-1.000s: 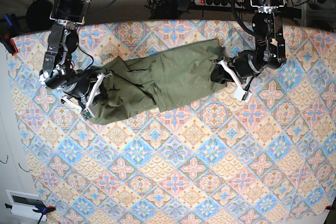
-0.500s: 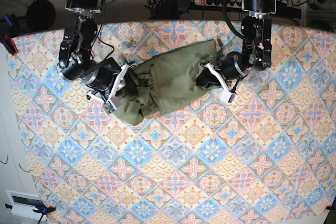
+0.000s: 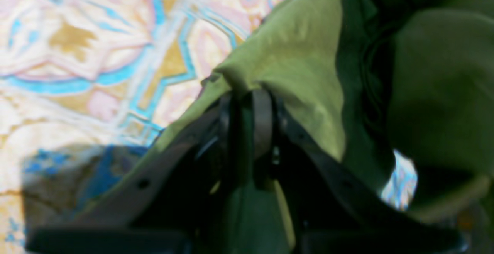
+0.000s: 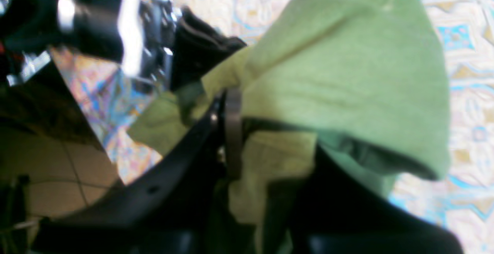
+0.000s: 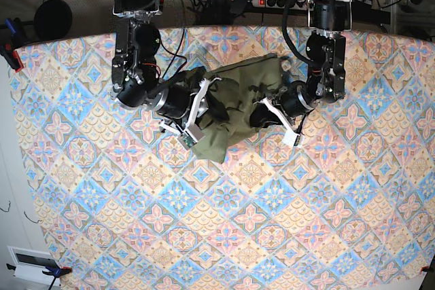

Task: Layout the t-shirt on the table in an organized manner, then fold the t-shirt properly
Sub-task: 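Grasp both shirt ends and bring them together toward the middle, then fold the bundled shirt over with the right gripper toward the left gripper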

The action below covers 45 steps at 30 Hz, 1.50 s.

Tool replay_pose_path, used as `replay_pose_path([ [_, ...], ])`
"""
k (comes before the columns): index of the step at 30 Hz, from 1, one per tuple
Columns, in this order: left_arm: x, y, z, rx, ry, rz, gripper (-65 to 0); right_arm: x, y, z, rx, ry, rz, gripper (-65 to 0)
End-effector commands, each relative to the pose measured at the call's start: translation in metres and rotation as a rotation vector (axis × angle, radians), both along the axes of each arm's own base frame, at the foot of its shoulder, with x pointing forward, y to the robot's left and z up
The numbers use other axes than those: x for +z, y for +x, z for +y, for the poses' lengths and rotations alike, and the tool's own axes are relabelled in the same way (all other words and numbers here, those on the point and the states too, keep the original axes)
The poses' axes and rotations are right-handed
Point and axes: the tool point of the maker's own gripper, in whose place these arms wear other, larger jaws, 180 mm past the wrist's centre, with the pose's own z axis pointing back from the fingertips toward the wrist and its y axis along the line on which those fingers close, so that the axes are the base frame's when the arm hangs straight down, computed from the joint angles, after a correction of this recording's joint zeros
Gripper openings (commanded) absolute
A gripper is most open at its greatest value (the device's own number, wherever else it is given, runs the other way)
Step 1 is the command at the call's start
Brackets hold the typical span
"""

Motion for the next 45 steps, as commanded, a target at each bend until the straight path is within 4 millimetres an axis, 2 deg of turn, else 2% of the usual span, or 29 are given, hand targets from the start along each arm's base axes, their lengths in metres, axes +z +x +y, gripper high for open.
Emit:
replay_pose_path([
  [1,0.007,0.013,0.006,0.018,0.026,-0.025,-57.7,0.015,0.004,0.014,0.02,0.062,-0.037,-64.8],
  [6,0.011,0.018,0.007,0.035,0.019,-0.047,-57.7,0.012,0.008,0.032,0.077,0.064,-0.023,-64.7],
  [10,0.012,0.018,0.007,0.037,0.012,-0.049,-57.7,0.009,0.017,0.034,0.083,0.064,-0.011,-64.7],
  [13,0.012,0.018,0.006,0.038,0.011,-0.049,-57.8,0.004,0.013,0.045,0.115,0.072,0.0,-63.9],
  [17,0.013,0.019,0.006,0.038,0.008,-0.05,-57.9,-0.004,-0.005,0.07,0.213,0.04,0.011,-55.9],
  [22,0.021,0.021,0.007,0.04,-0.004,-0.068,-58.1,-0.02,-0.016,0.08,0.288,-0.099,-0.016,-43.9],
  [23,0.026,0.022,0.01,0.049,-0.013,-0.081,-58.1,-0.018,-0.015,0.083,0.305,-0.118,-0.036,-42.4],
  [25,0.037,0.023,0.031,0.102,-0.028,-0.107,-57.7,-0.016,-0.017,0.089,0.338,-0.137,-0.057,-41.8],
  [28,0.051,0.022,0.055,0.175,-0.058,-0.142,-57.5,-0.021,-0.02,0.085,0.366,-0.174,-0.065,-41.8],
  [30,0.054,0.016,0.076,0.214,-0.054,-0.147,-57.5,-0.022,-0.018,0.081,0.358,-0.181,-0.068,-41.8],
  [32,0.057,0.008,0.094,0.249,-0.055,-0.153,-57.5,-0.009,-0.009,0.081,0.35,-0.179,-0.112,-41.6],
  [35,0.063,-0.006,0.109,0.281,-0.066,-0.161,-57.5,0.001,-0.002,0.082,0.342,-0.165,-0.147,-41.7],
  [39,0.065,-0.027,0.11,0.268,-0.067,-0.152,-57.5,0.003,0.004,0.075,0.31,-0.153,-0.15,-41.6],
  [45,0.049,-0.051,0.105,0.261,-0.064,-0.093,-57.5,0.011,0.005,0.076,0.304,-0.141,-0.171,-41.8],
])
